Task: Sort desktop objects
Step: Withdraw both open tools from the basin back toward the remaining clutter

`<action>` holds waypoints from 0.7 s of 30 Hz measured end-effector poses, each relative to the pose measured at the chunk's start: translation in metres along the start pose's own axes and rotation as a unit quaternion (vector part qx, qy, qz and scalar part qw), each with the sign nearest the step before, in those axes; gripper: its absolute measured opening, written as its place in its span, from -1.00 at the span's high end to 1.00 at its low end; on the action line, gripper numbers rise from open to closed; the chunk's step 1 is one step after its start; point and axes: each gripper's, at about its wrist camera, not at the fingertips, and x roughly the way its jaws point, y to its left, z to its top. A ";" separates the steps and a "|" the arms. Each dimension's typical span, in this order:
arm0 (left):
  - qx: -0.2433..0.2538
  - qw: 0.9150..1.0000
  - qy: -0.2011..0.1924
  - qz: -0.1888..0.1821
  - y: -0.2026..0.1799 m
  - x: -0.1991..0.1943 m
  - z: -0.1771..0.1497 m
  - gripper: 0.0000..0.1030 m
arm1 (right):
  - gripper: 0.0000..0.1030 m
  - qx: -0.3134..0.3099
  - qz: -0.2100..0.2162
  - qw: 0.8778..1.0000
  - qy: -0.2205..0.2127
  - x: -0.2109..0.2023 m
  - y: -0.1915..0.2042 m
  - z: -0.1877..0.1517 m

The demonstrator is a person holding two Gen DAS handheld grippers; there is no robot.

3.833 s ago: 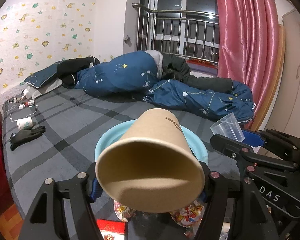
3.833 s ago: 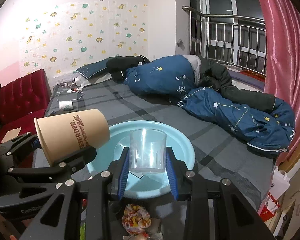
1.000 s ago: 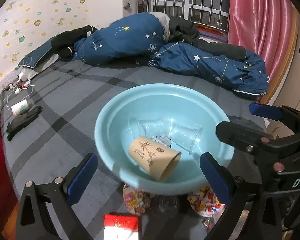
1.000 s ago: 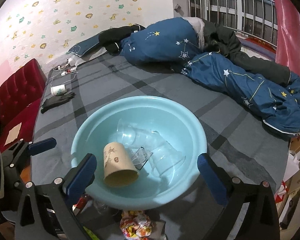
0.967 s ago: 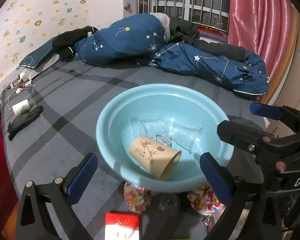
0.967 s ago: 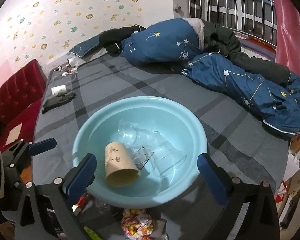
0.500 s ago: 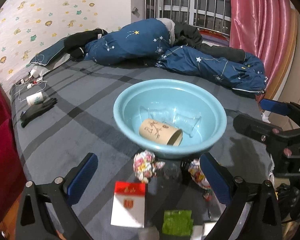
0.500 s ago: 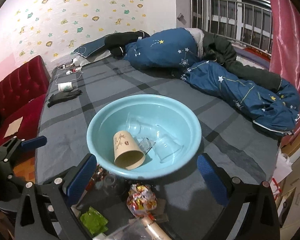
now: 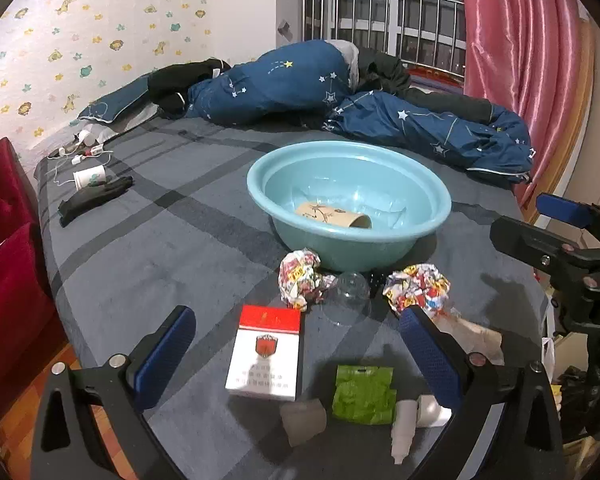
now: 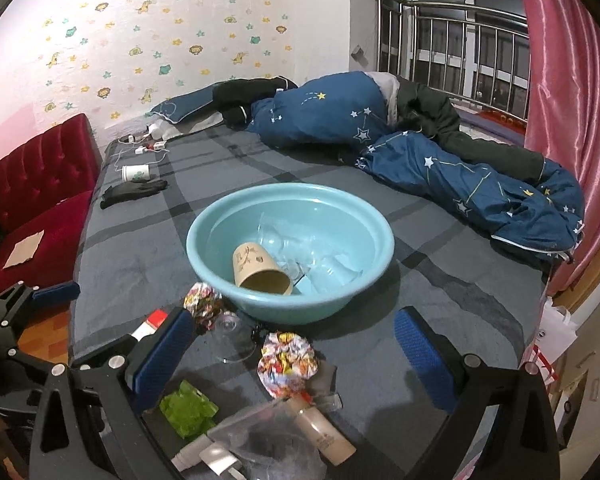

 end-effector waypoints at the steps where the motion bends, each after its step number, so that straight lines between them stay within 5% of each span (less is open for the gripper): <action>1: 0.000 1.000 -0.002 0.001 0.000 -0.001 -0.005 -1.00 | -1.00 0.000 0.000 1.000 -0.001 0.000 0.001 -0.003; 21: -0.011 1.000 0.007 0.004 0.001 0.017 -0.077 -1.00 | -1.00 -0.019 -0.018 0.999 0.017 0.026 0.023 -0.090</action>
